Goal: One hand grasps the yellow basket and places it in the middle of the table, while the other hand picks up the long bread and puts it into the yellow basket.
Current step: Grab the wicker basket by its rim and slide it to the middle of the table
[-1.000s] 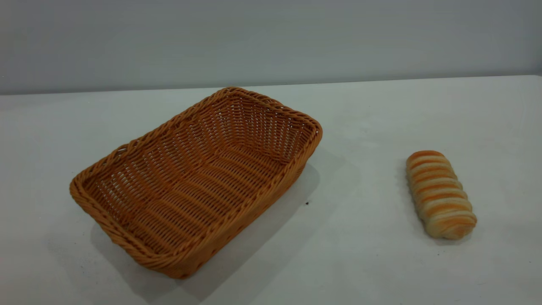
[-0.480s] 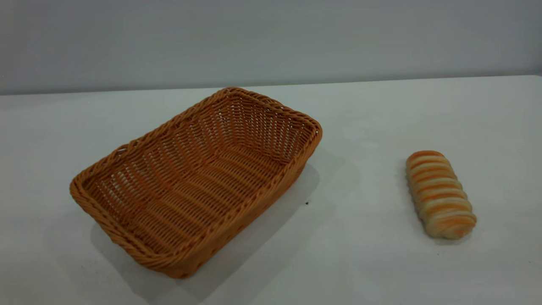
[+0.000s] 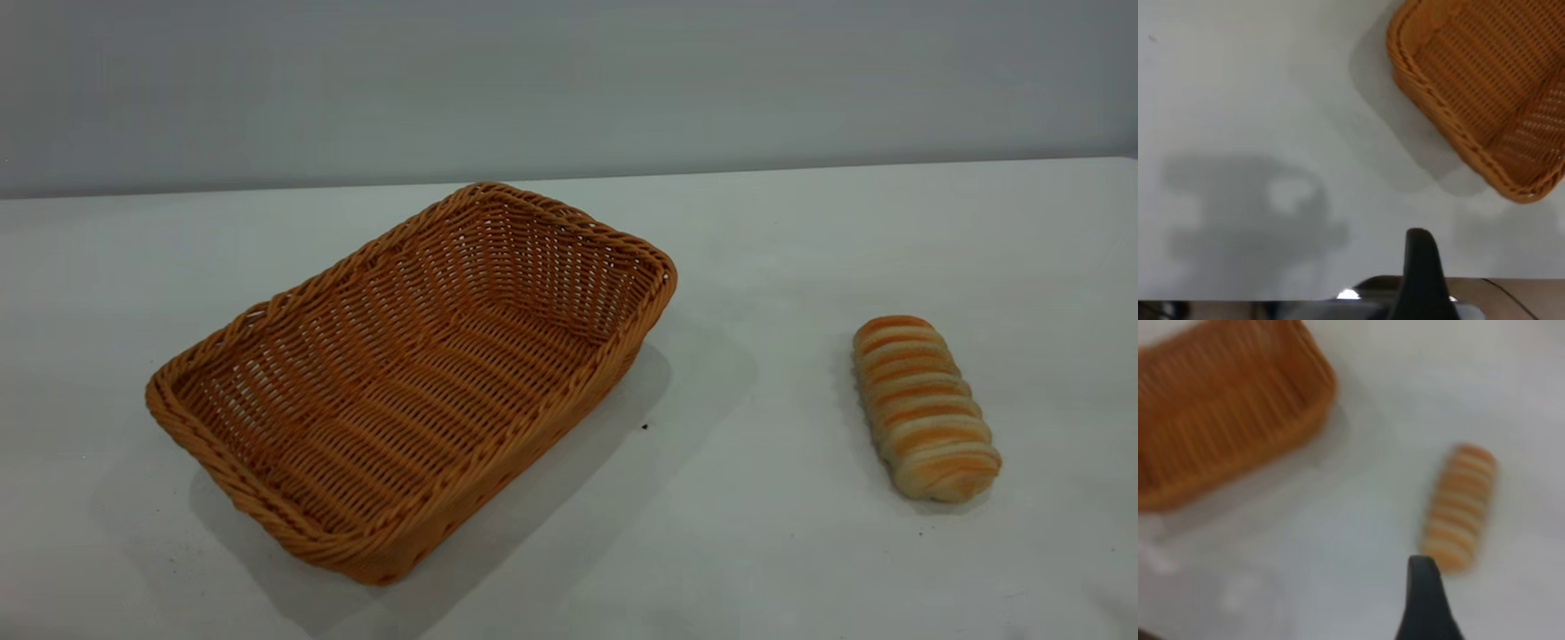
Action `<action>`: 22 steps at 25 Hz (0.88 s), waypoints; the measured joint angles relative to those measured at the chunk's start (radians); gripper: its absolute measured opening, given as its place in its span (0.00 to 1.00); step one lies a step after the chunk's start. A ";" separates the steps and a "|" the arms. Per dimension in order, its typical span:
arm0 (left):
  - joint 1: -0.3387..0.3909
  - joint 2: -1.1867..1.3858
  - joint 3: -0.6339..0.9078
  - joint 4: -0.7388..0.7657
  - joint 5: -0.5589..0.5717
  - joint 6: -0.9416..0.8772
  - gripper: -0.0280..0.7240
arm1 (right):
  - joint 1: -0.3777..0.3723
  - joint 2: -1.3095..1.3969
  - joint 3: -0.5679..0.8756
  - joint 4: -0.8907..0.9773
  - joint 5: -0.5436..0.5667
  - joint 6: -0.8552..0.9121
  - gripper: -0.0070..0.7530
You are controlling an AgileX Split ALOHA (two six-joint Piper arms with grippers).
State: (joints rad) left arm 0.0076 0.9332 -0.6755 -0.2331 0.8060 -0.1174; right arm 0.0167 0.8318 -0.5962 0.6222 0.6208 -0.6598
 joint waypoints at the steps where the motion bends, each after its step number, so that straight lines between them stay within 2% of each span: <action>1: 0.000 0.056 0.000 -0.023 -0.020 0.000 0.81 | 0.004 0.057 -0.001 0.077 -0.034 -0.059 0.75; 5: 0.000 0.259 0.000 -0.074 -0.096 -0.014 0.81 | 0.082 0.258 -0.002 0.333 -0.156 -0.299 0.74; 8: -0.002 0.392 0.000 -0.126 -0.196 -0.026 0.81 | 0.186 0.385 -0.015 0.509 -0.231 -0.433 0.74; 13: -0.055 0.593 -0.001 -0.246 -0.358 -0.028 0.81 | 0.299 0.560 -0.088 0.689 -0.288 -0.600 0.74; 17: -0.114 0.711 -0.003 -0.309 -0.436 -0.030 0.81 | 0.322 0.641 -0.137 0.741 -0.294 -0.658 0.74; 22: -0.154 0.801 -0.003 -0.352 -0.513 -0.034 0.81 | 0.322 0.665 -0.143 0.747 -0.301 -0.666 0.74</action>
State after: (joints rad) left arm -0.1466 1.7338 -0.6784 -0.5856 0.2932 -0.1512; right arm 0.3385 1.4963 -0.7391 1.3692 0.3196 -1.3254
